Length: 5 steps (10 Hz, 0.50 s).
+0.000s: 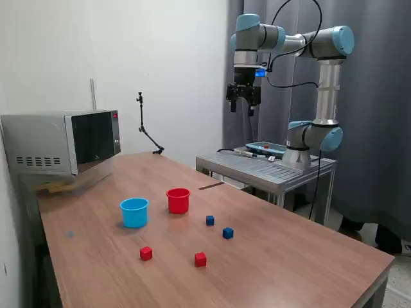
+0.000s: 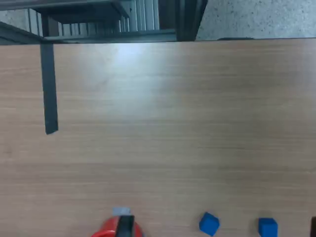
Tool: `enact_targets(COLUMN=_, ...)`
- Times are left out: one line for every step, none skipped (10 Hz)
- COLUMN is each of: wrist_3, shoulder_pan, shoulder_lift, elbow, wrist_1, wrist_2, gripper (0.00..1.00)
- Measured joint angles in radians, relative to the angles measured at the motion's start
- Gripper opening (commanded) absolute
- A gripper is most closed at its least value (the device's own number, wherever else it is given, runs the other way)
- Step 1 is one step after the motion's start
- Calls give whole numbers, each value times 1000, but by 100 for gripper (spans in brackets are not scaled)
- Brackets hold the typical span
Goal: Place red objects in the red bin, and blue objects in the blue bin.
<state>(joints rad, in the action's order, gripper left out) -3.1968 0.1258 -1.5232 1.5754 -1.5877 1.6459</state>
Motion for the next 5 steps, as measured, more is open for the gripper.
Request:
enact_targets(wrist_3=-1, shoulder_pan=3, shoulder_lift=-2, elbow=7, wrist_1=-6, wrist_2=3, gripper=100)
enact_targets(wrist_3=-2, shoulder_pan=8, shoulder_lift=-5, elbow=16, wrist_1=-13, wrist_2=6, gripper=100)
enact_targets(wrist_3=-2, shoulder_pan=11, shoulder_lift=-6, elbow=22, wrist_1=-18, wrist_2=9, gripper=100)
enact_targets(wrist_3=-3, shoulder_pan=12, shoulder_lift=-7, elbow=25, wrist_1=-22, wrist_2=10, gripper=100)
enact_targets(wrist_3=-3, shoulder_pan=13, shoulder_lift=-7, elbow=27, wrist_1=-25, wrist_2=10, gripper=100)
